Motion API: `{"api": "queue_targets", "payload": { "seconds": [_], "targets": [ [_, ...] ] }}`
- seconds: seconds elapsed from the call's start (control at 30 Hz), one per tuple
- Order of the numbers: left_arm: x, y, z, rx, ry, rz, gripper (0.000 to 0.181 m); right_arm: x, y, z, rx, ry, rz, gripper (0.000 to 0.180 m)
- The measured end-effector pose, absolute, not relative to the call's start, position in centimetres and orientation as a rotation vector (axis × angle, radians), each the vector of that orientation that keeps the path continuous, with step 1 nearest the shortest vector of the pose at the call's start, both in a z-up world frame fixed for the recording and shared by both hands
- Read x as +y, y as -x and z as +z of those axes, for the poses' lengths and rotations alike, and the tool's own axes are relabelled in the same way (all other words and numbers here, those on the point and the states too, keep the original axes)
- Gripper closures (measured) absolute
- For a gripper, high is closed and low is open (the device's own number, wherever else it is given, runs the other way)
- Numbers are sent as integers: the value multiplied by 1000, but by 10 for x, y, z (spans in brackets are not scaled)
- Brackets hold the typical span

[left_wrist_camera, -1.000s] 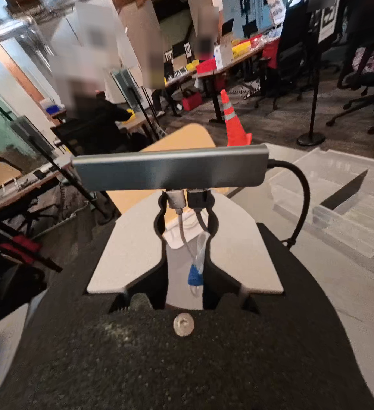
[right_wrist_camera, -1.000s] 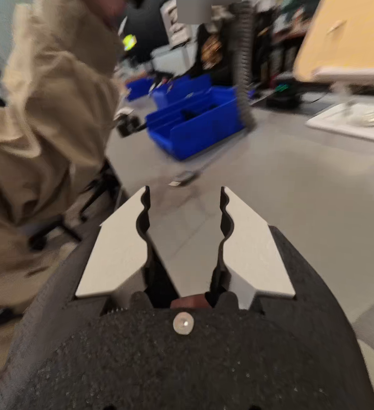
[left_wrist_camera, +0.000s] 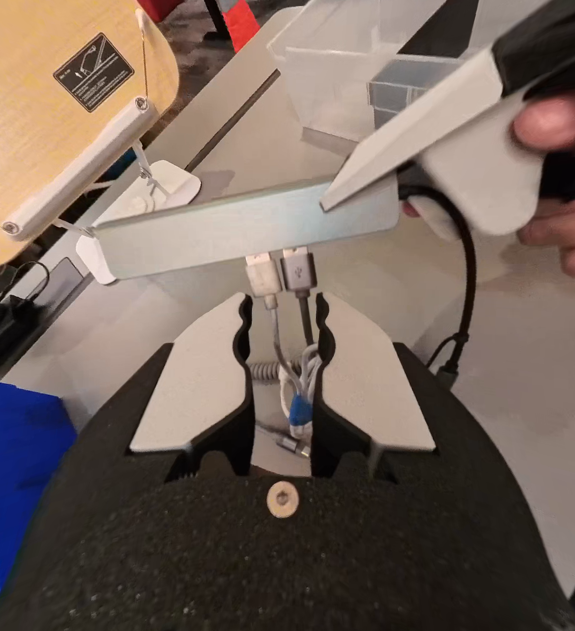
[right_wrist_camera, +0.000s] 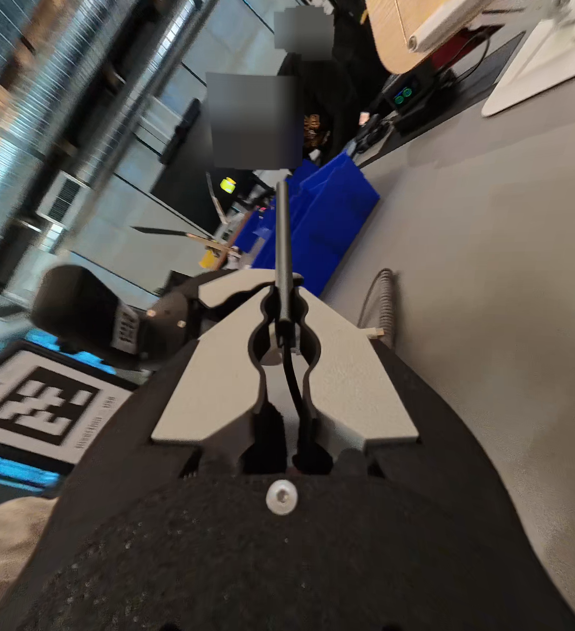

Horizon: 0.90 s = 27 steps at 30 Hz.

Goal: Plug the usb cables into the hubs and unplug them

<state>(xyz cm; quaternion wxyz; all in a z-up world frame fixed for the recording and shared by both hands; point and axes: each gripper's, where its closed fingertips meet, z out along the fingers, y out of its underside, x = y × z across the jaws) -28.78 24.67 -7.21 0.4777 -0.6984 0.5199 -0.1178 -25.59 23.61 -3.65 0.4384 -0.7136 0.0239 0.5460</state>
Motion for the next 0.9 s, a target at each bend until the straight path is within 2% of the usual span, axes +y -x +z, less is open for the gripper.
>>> {"api": "queue_targets", "payload": {
  "seconds": [0.13,0.23,0.33,0.4,0.47,0.53,0.73,0.9],
  "targets": [
    [239,281,-79,1279,1698,-456,145,234,247,-29,169,1705,1565,171],
    [234,277,-74,1270,1689,-575,165,236,241,-29,170,1698,1537,171],
    [227,274,-75,1292,1766,-686,172,238,237,-32,72,1722,1398,169],
    [225,275,-74,1300,1802,-707,173,239,232,-33,-15,1742,1244,163],
    [223,278,-76,1314,1862,-726,174,238,226,-30,-144,1736,1072,143],
    [223,282,-75,1297,1909,-760,174,236,218,-23,-306,1699,799,131],
    [210,291,-84,1335,2070,-855,174,215,227,-31,-906,1523,-154,134],
    [198,294,-94,1387,2139,-859,174,212,248,-56,-1107,1353,-433,132]
  ]
}}
